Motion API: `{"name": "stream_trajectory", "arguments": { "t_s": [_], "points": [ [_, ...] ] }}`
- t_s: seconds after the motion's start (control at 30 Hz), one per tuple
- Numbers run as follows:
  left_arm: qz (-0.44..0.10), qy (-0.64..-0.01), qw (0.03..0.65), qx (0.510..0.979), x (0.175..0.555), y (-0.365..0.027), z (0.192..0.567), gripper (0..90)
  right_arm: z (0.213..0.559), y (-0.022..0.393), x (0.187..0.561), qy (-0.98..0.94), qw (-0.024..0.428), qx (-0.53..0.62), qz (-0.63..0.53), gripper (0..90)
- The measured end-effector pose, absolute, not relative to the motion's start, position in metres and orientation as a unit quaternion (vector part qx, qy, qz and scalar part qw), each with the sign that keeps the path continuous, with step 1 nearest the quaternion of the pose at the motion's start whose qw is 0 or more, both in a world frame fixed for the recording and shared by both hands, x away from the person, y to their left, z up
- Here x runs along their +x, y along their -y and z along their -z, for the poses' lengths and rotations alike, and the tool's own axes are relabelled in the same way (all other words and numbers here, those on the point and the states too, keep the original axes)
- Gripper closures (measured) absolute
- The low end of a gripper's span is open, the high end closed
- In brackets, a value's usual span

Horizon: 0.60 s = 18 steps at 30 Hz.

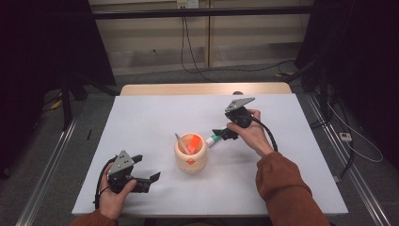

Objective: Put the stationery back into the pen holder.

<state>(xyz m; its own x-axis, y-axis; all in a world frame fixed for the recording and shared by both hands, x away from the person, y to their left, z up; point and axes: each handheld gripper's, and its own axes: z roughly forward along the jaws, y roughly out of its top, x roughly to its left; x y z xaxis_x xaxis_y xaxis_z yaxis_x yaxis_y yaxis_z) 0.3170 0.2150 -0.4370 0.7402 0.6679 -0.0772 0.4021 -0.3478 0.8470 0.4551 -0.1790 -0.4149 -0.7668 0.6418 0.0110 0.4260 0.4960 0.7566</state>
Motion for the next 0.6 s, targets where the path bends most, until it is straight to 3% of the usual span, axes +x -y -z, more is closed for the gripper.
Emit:
{"name": "stream_trajectory", "arguments": {
  "t_s": [0.6],
  "points": [
    [-0.143, -0.33, 0.463, 0.81, 0.317, -0.214, 0.438, 6.2, 0.406, 0.169, 0.475, -0.91, 0.142, 0.207, -0.329, 10.4]
  ]
}}
